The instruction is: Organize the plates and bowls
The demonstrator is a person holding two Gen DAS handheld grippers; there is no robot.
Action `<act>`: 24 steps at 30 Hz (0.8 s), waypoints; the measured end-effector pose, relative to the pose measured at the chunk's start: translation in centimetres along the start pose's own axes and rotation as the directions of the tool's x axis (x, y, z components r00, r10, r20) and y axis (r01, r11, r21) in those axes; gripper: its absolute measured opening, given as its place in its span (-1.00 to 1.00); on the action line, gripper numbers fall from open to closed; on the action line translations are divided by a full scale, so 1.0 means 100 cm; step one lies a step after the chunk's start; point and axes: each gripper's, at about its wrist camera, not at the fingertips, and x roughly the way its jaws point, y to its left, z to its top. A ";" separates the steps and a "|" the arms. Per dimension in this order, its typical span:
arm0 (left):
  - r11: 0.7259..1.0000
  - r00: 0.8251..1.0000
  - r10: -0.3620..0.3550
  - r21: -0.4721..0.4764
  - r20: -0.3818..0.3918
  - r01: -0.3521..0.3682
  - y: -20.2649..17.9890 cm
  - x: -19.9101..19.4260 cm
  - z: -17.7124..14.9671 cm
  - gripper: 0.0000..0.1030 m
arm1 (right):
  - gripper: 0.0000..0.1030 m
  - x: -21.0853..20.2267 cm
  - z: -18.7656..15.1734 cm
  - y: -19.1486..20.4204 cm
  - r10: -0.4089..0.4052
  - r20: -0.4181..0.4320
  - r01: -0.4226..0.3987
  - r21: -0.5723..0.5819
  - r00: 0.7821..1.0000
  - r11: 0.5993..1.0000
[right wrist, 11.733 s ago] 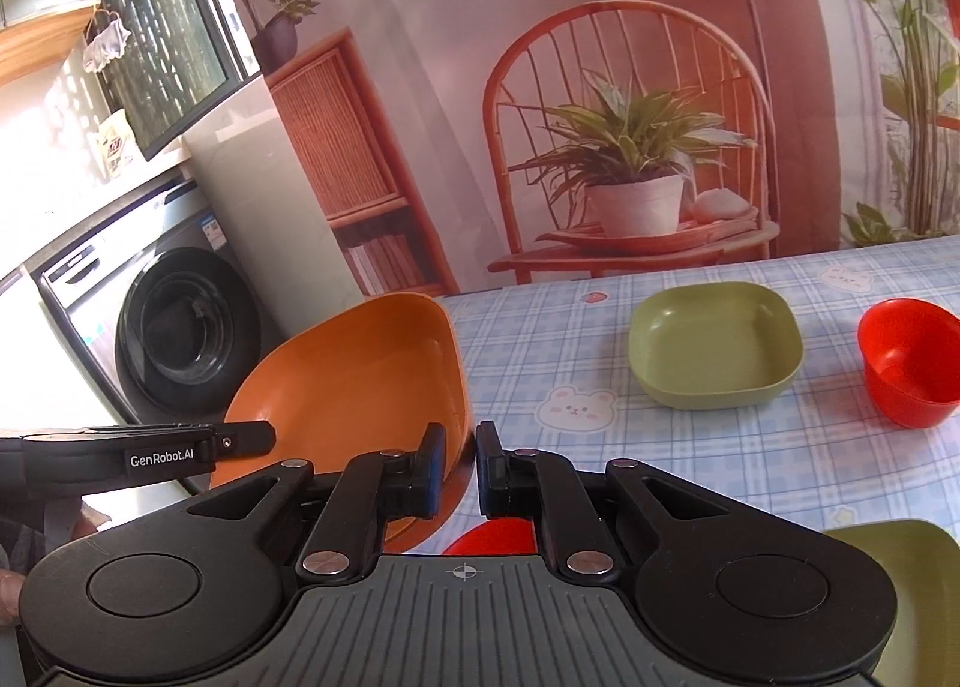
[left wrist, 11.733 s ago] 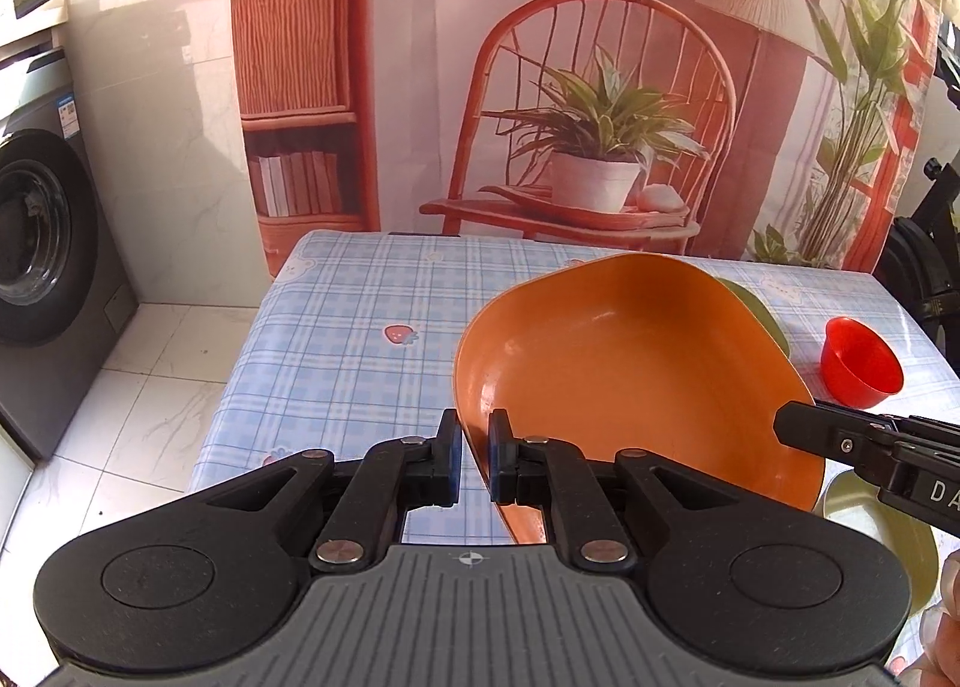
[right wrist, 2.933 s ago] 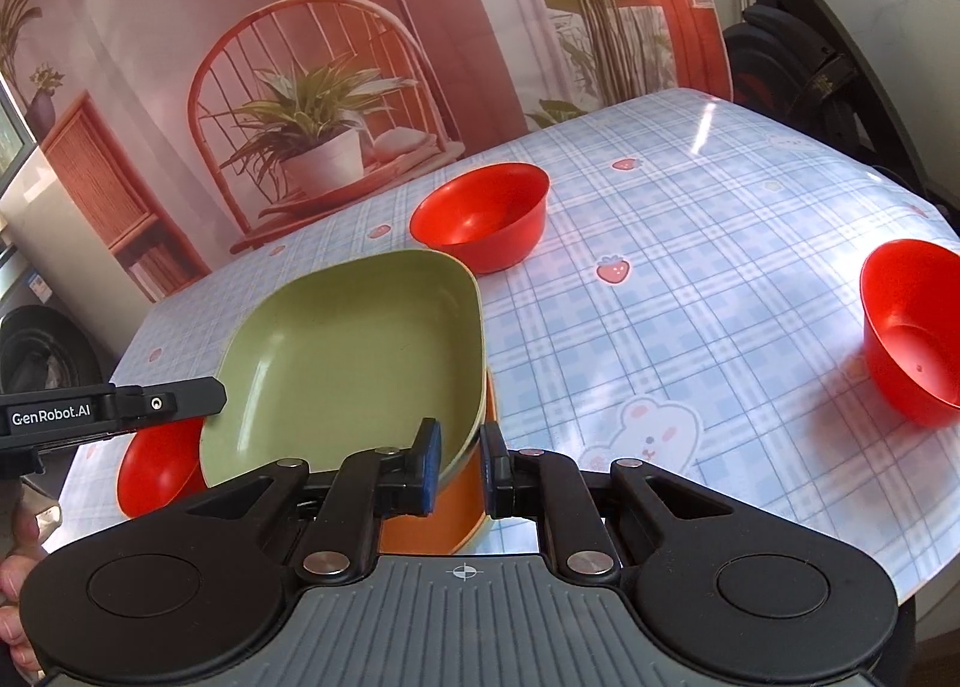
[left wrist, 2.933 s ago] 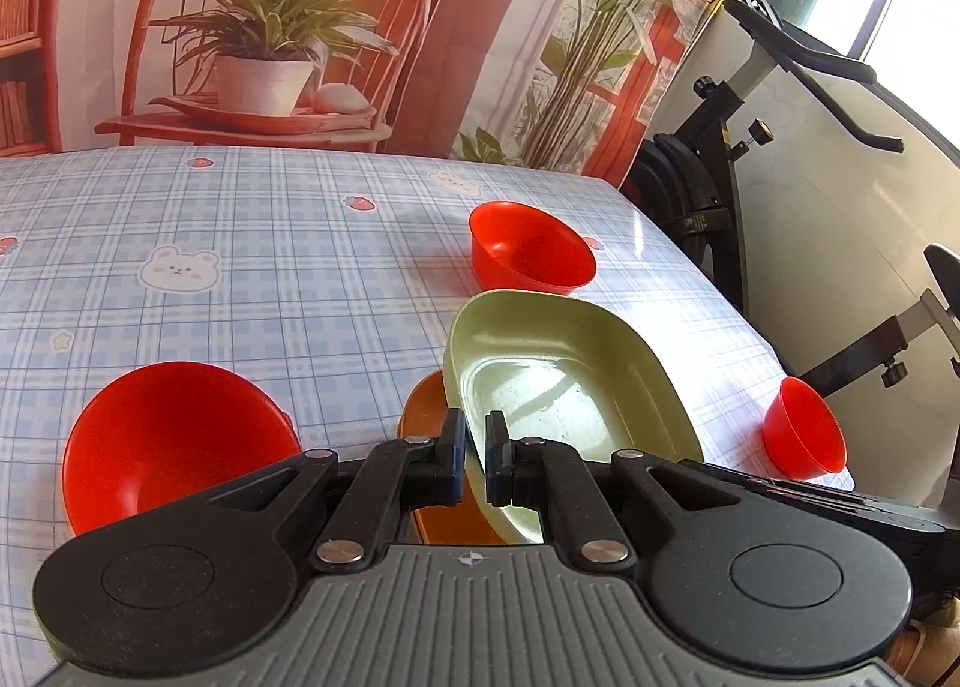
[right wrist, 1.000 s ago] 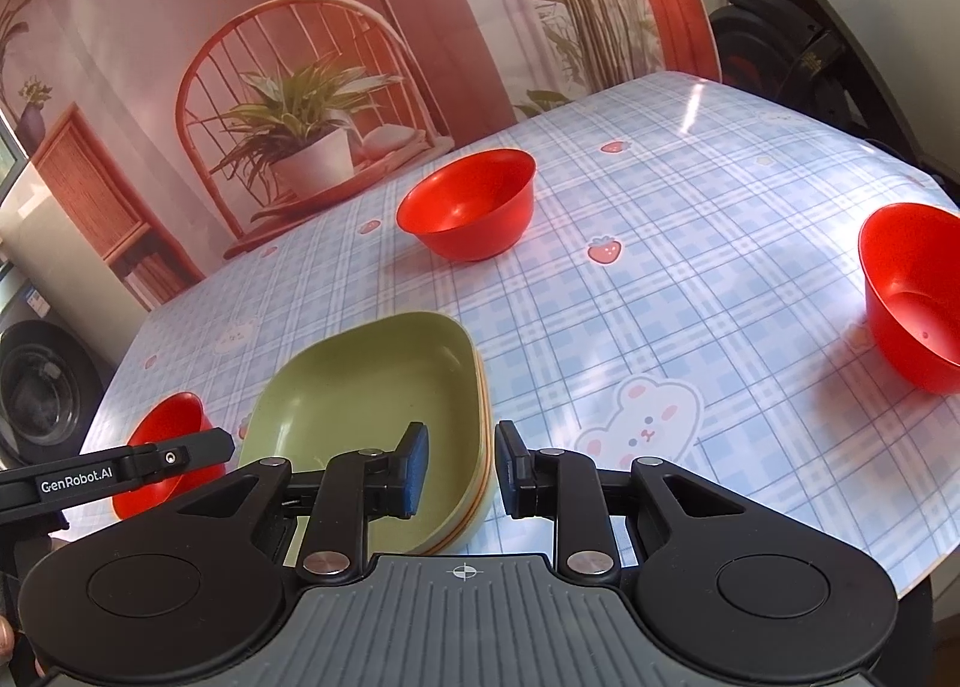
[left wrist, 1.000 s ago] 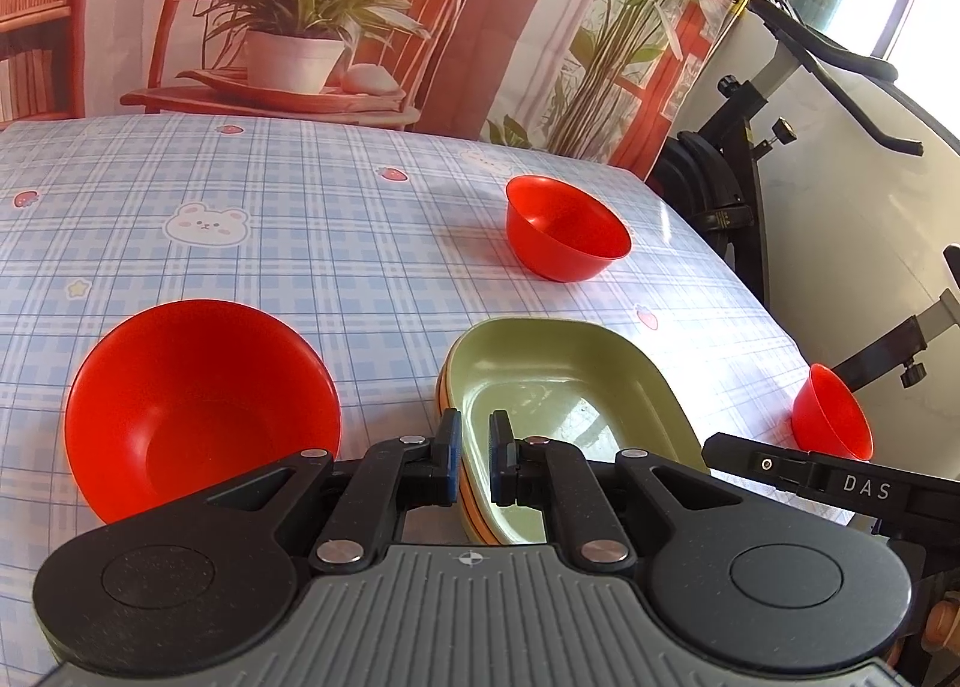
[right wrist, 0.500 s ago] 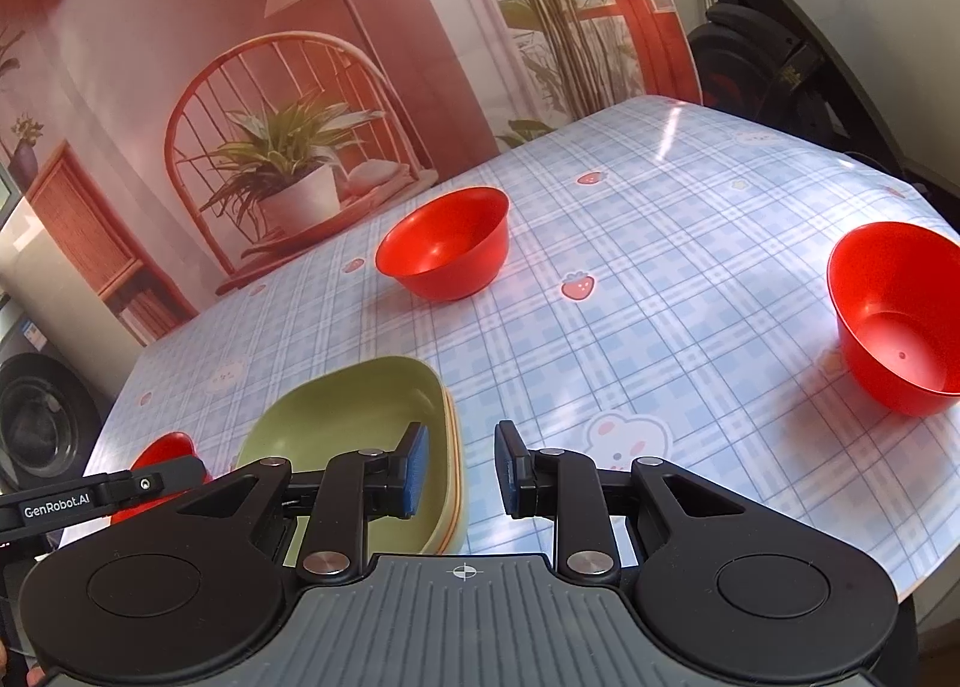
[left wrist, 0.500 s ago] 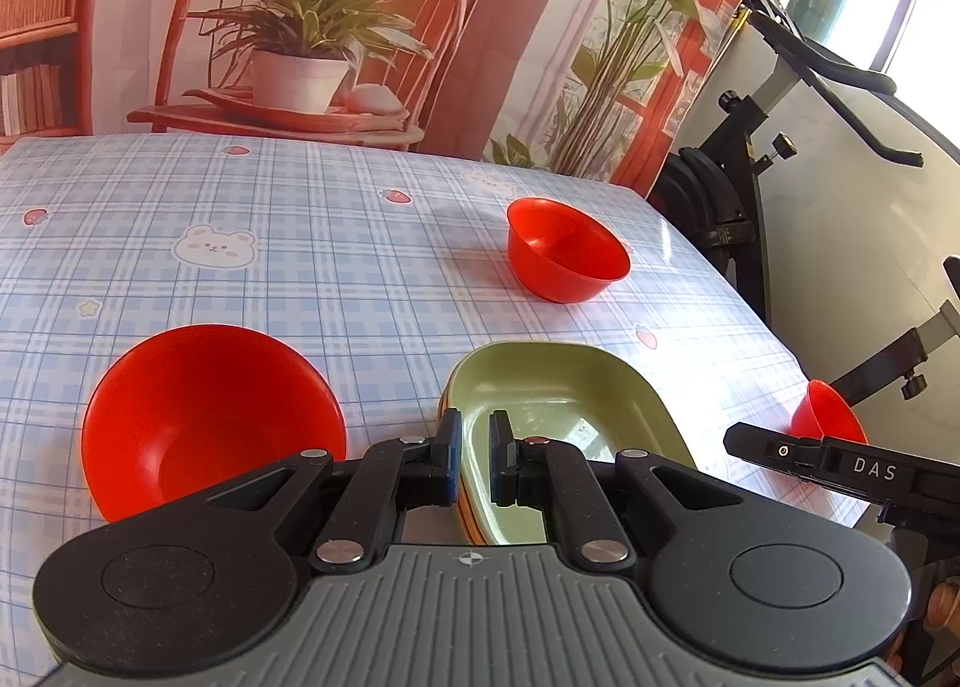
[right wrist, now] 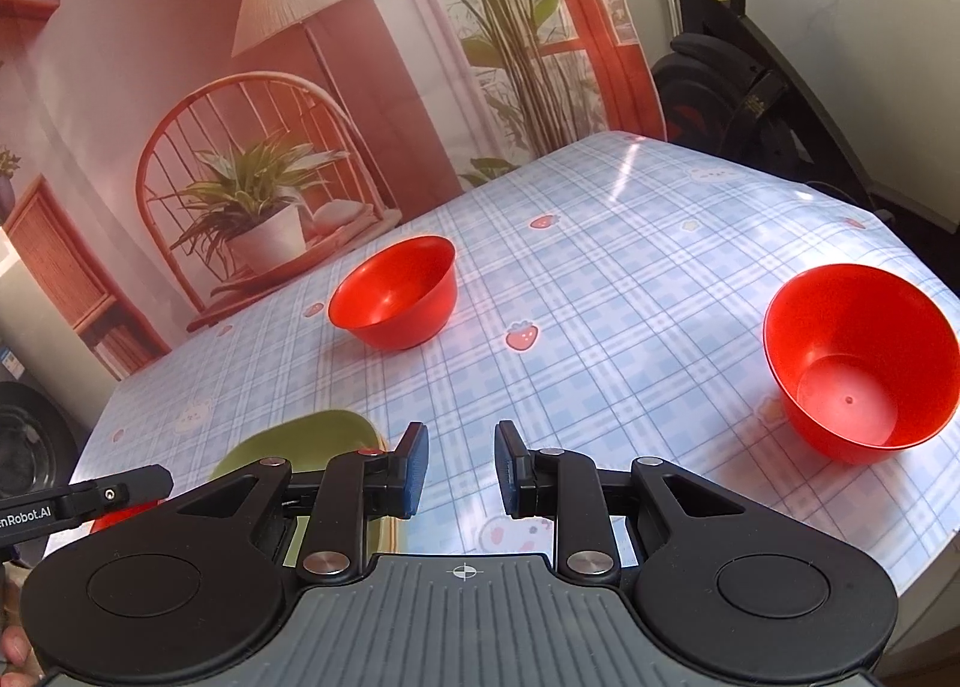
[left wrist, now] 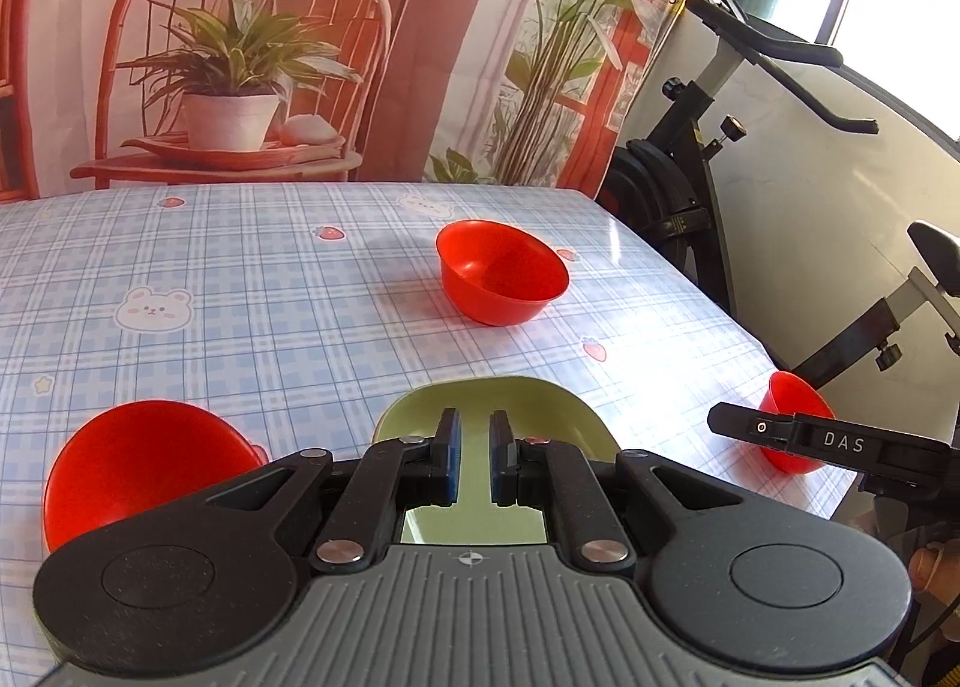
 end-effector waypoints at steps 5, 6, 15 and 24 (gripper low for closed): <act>0.997 0.998 0.027 0.066 0.051 -0.030 -0.009 0.004 0.028 -0.69 | -0.54 0.008 0.024 0.001 -0.029 0.077 0.034 -0.072 0.997 0.997; 0.998 0.998 0.028 0.062 0.062 -0.032 -0.009 0.006 0.033 -0.58 | -0.54 0.010 0.029 0.001 -0.028 0.091 0.035 -0.080 0.996 0.996; 0.999 0.996 0.034 0.022 0.078 -0.036 -0.009 0.055 0.069 -0.03 | -0.48 0.051 0.067 -0.004 0.028 0.132 -0.013 -0.117 0.991 0.993; 0.998 0.999 0.038 -0.049 -0.036 -0.040 0.003 0.128 0.096 -0.06 | -0.45 0.131 0.094 -0.009 0.074 0.048 -0.071 -0.053 0.996 0.996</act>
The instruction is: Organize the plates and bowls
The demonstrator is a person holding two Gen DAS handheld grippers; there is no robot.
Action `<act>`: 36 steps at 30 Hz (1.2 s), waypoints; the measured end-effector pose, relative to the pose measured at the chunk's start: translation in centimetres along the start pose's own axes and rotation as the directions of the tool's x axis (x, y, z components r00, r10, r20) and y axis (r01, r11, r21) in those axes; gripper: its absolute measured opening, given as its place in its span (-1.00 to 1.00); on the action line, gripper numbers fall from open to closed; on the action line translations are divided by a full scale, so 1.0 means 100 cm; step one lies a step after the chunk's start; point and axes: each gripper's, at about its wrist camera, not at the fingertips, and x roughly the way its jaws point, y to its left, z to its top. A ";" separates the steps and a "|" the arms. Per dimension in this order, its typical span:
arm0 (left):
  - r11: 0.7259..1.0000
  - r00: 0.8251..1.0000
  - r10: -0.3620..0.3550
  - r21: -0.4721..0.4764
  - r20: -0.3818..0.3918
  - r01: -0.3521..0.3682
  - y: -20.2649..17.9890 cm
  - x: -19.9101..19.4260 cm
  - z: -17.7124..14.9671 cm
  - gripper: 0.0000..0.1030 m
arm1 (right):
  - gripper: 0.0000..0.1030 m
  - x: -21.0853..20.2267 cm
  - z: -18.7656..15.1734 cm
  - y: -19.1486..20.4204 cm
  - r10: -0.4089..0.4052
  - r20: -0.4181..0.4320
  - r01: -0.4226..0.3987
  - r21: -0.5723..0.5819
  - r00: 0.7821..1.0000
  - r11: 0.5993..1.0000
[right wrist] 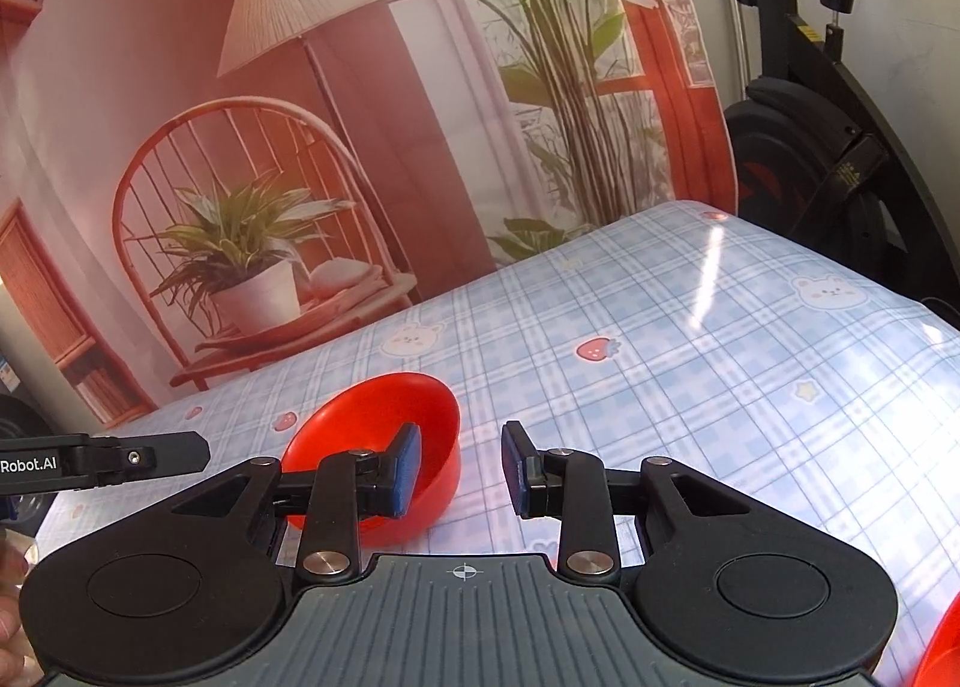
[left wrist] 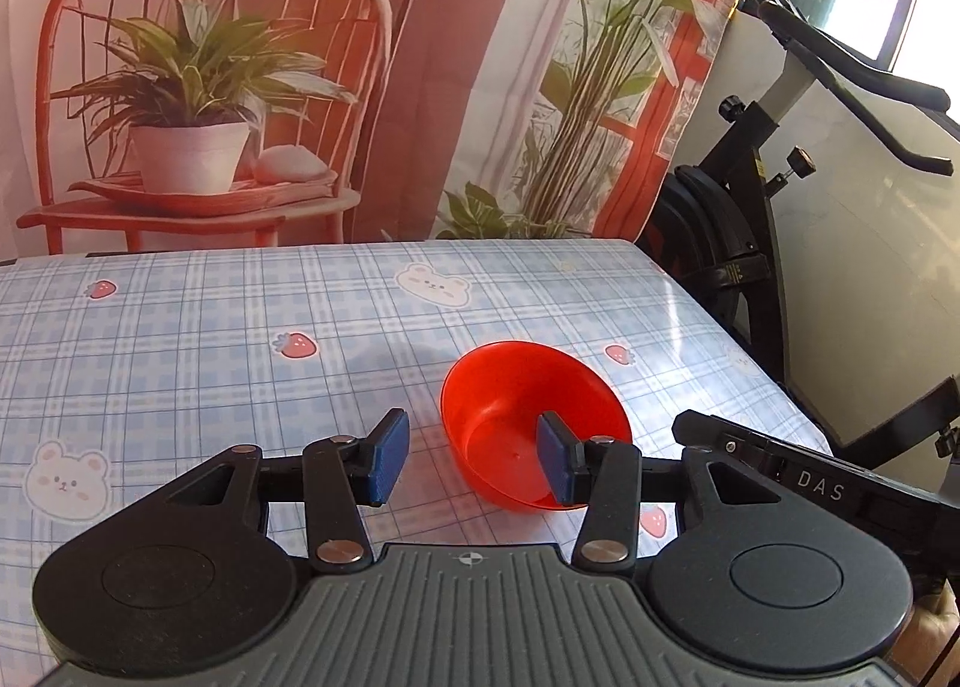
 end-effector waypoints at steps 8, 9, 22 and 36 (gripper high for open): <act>1.000 0.995 -0.008 -0.022 -0.095 0.006 0.011 0.042 0.000 -0.17 | -0.45 0.033 -0.006 -0.009 0.023 -0.047 -0.020 0.069 0.999 0.997; 1.000 0.995 -0.012 -0.025 -0.102 0.010 0.011 0.046 0.001 -0.17 | -0.45 0.037 -0.007 -0.009 0.027 -0.053 -0.022 0.077 0.998 0.997; 0.999 0.991 -0.033 -0.023 -0.130 0.031 0.013 0.066 -0.003 -0.73 | -0.79 0.055 -0.013 -0.012 0.062 -0.089 -0.051 0.118 0.994 0.992; 0.999 0.997 -0.047 0.000 -0.065 0.047 0.004 0.010 -0.005 -0.75 | -0.84 0.012 -0.006 0.009 0.062 -0.053 -0.056 0.102 0.997 0.993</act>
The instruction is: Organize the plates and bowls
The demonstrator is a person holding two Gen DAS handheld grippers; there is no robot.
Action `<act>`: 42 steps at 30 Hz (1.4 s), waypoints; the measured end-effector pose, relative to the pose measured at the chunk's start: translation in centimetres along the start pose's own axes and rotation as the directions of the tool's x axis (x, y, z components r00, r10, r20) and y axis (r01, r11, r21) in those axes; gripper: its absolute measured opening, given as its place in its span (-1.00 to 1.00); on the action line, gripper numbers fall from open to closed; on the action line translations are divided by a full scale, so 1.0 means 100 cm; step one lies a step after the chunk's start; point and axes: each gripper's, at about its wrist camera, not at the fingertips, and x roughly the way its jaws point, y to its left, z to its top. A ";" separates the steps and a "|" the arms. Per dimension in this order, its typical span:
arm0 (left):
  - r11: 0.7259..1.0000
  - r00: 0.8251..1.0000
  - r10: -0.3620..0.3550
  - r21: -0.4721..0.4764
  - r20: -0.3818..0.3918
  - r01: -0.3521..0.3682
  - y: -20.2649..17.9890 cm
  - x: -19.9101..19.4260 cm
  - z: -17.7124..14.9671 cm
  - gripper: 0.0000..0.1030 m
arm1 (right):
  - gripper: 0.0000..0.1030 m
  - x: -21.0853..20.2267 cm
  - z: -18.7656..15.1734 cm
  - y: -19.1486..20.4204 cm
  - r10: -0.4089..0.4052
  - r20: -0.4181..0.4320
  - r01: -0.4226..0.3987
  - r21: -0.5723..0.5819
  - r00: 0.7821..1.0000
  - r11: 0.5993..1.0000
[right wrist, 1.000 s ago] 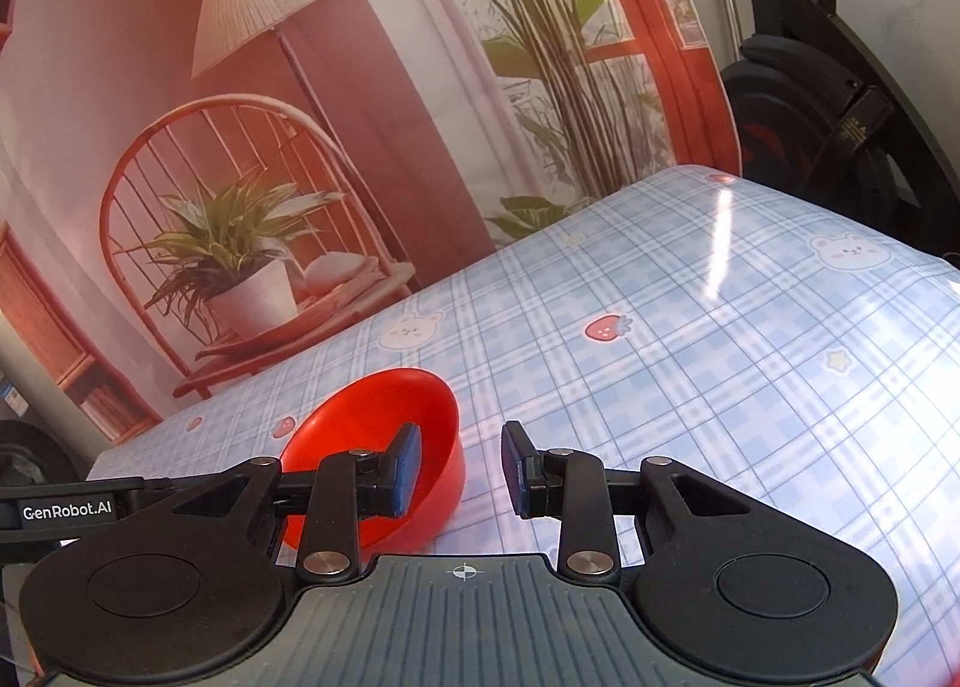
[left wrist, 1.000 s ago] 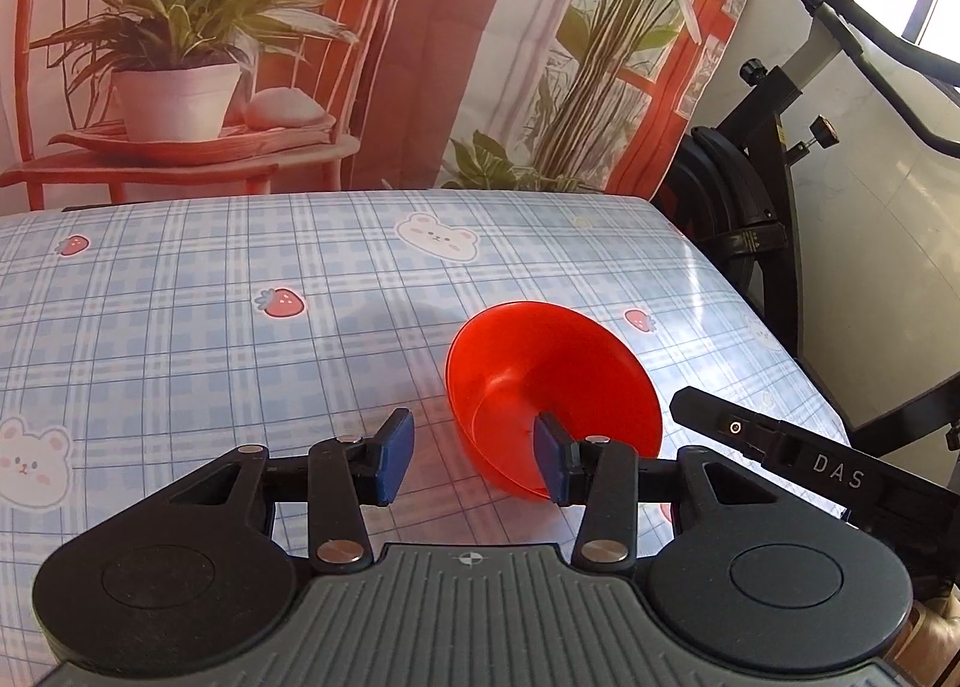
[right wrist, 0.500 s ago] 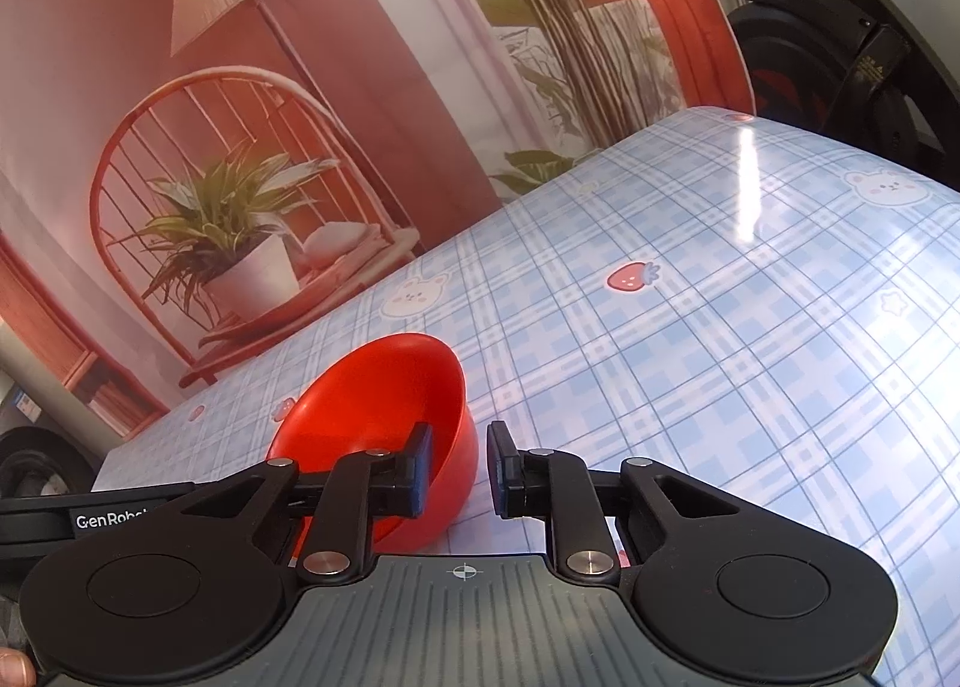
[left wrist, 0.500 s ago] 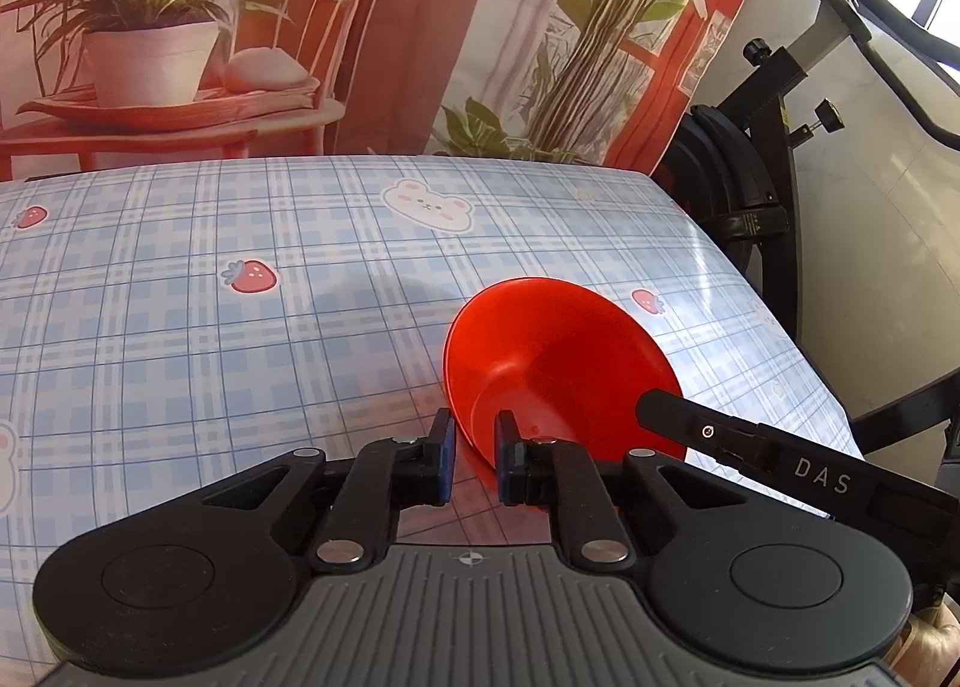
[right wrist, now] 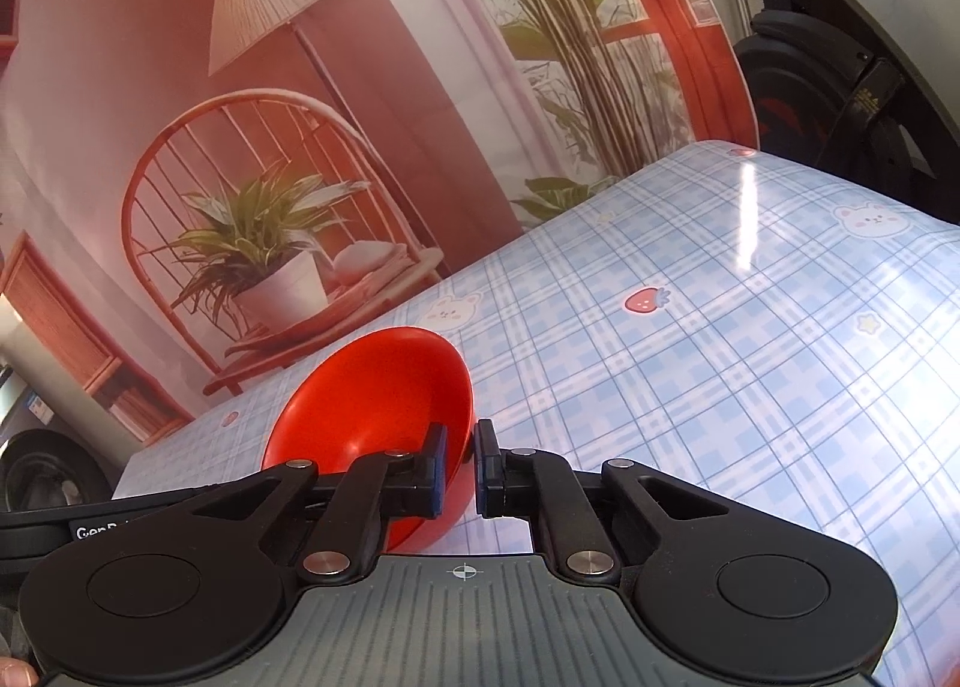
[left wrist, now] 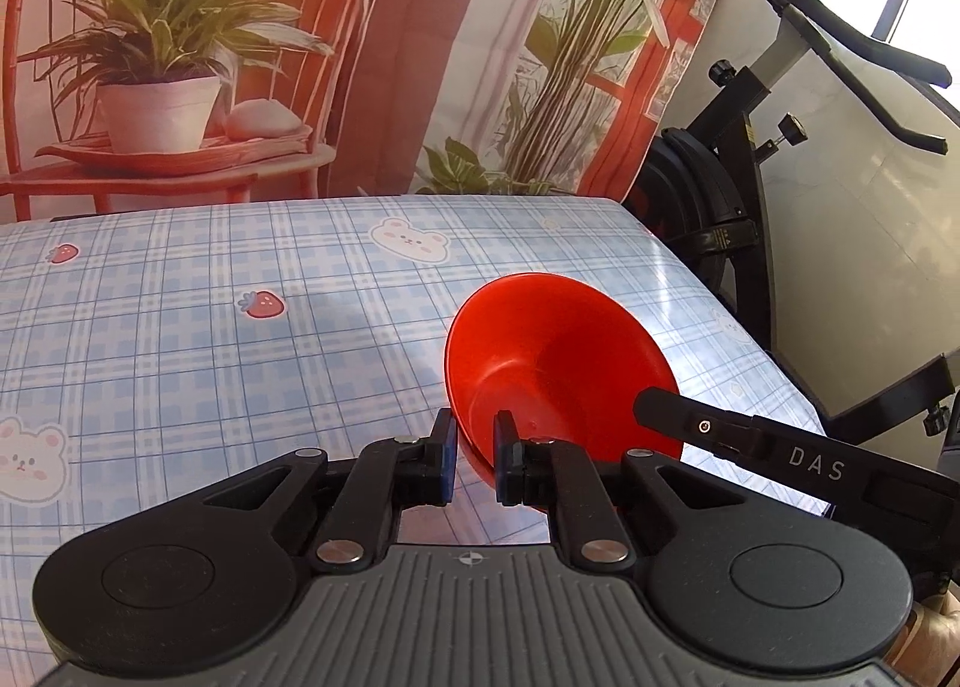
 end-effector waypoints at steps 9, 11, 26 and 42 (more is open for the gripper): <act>1.000 0.997 -0.010 -0.001 0.076 0.011 0.000 -0.058 -0.016 -0.75 | -0.84 -0.046 -0.009 0.040 0.013 0.026 -0.011 -0.054 1.000 0.998; 1.000 0.996 -0.011 -0.021 0.092 0.013 0.005 -0.071 -0.026 -0.75 | -0.84 -0.054 -0.013 0.051 0.019 0.024 -0.017 -0.068 1.000 0.998; 0.995 0.989 0.031 -0.094 0.144 -0.017 0.057 -0.151 -0.069 -0.74 | -0.84 -0.076 -0.055 0.136 0.066 -0.056 -0.075 -0.190 0.996 0.979; 0.963 0.977 0.112 -0.262 0.183 -0.062 0.126 -0.195 -0.121 -0.75 | -0.81 -0.052 -0.125 0.209 0.076 -0.202 -0.139 -0.321 0.976 0.937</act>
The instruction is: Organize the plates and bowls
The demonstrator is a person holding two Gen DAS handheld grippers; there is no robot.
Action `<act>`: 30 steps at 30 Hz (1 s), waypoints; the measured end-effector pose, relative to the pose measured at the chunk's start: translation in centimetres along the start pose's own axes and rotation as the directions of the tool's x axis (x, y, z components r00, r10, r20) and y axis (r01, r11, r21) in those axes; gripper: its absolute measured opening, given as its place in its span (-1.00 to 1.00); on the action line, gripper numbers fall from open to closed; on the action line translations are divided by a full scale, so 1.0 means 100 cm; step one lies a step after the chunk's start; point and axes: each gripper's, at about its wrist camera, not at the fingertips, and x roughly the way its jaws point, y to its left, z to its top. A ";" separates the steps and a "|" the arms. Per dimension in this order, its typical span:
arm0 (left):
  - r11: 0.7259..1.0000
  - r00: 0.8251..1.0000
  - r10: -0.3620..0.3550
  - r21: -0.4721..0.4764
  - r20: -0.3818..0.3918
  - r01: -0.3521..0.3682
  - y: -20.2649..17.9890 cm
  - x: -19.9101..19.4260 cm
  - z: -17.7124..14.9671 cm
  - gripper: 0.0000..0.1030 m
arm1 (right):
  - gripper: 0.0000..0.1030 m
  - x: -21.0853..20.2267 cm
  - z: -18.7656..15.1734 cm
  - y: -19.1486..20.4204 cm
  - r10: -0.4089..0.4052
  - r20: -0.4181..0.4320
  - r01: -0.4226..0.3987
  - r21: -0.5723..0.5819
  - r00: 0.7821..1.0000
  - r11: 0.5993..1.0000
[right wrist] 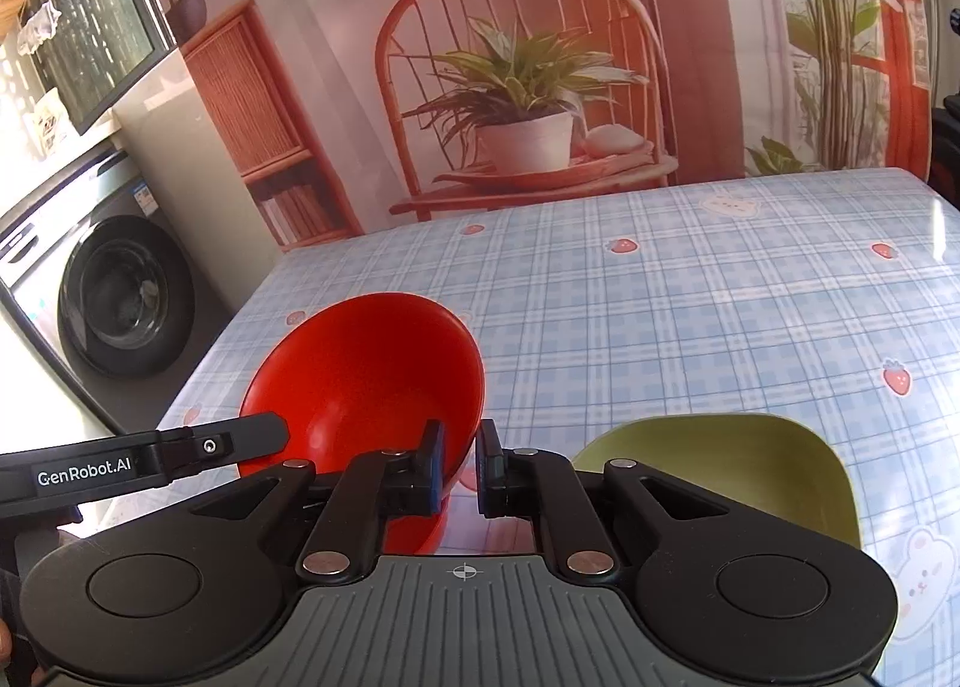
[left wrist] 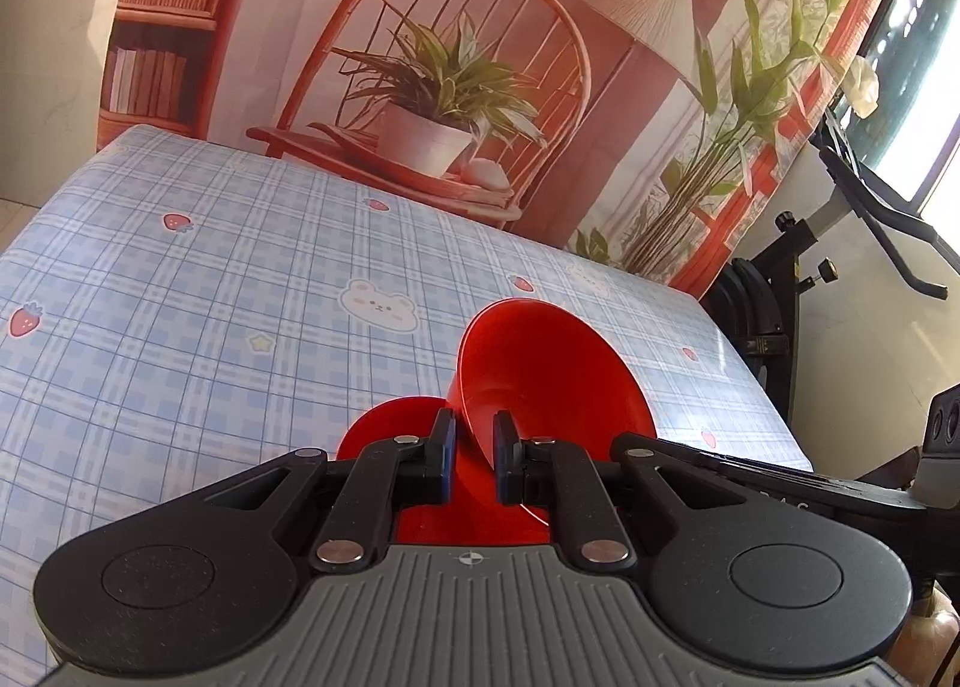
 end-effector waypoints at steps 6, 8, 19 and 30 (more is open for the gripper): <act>0.999 1.000 0.008 -0.031 -0.015 -0.008 0.019 -0.001 -0.008 -0.75 | -0.80 0.017 -0.014 0.015 -0.019 -0.053 0.018 -0.020 0.998 1.000; 1.000 1.000 0.011 -0.026 -0.017 -0.012 0.022 -0.002 -0.010 -0.75 | -0.79 0.022 -0.018 0.016 -0.025 -0.067 0.023 -0.024 0.997 0.999; 0.998 0.999 0.027 -0.055 -0.042 -0.030 0.030 -0.001 -0.021 -0.75 | -0.77 0.035 -0.029 0.021 -0.037 -0.106 0.035 -0.027 0.994 0.999; 0.996 0.997 0.056 -0.071 -0.058 -0.061 0.028 0.001 -0.027 -0.75 | -0.76 0.036 -0.028 0.021 -0.036 -0.108 0.033 -0.032 0.993 0.999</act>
